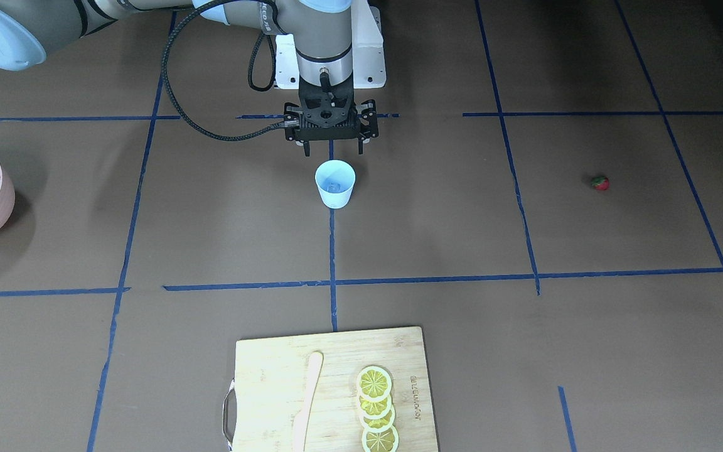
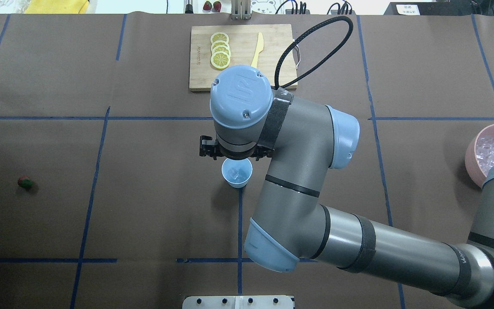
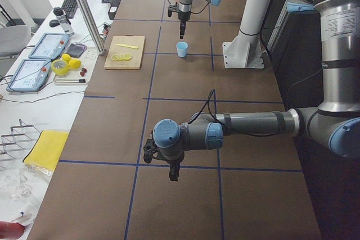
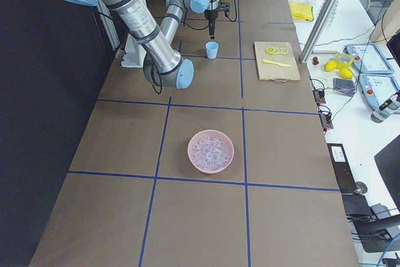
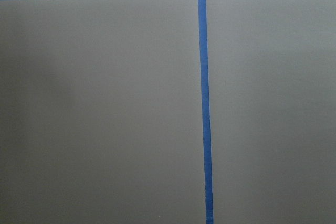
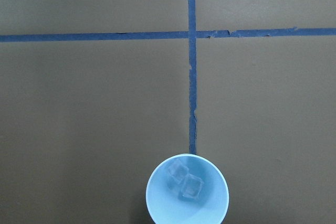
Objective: Put ice and strawberries in cup
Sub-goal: 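Open the right gripper to drop the ice cube into the blue cup, then move the right gripper back toward the pink bowl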
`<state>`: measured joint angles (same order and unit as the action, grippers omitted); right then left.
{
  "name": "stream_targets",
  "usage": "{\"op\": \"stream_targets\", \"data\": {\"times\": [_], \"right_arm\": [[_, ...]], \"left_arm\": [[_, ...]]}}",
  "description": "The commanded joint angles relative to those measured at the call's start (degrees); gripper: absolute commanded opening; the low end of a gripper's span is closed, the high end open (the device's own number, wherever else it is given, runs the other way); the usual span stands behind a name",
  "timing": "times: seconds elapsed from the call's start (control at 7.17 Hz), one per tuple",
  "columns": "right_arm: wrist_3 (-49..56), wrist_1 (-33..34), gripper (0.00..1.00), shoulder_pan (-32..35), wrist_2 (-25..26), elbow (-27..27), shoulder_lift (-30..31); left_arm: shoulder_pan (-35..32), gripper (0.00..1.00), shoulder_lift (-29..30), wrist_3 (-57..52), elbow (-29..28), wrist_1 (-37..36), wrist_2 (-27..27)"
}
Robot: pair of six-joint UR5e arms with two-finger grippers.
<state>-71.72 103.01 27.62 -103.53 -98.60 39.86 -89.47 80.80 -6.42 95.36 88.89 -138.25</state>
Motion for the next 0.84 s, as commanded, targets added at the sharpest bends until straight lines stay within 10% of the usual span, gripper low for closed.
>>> {"op": "stream_targets", "data": {"times": [0.0, 0.7], "right_arm": [[0.79, 0.0, 0.98, 1.03, -0.44, -0.36, 0.4], [23.04, -0.62, 0.98, 13.9, -8.92, -23.36, 27.41]], "left_arm": [[0.0, 1.0, -0.03, 0.0, 0.0, -0.03, 0.0], [0.44, 1.0, -0.03, 0.0, 0.0, -0.03, 0.0]]}}
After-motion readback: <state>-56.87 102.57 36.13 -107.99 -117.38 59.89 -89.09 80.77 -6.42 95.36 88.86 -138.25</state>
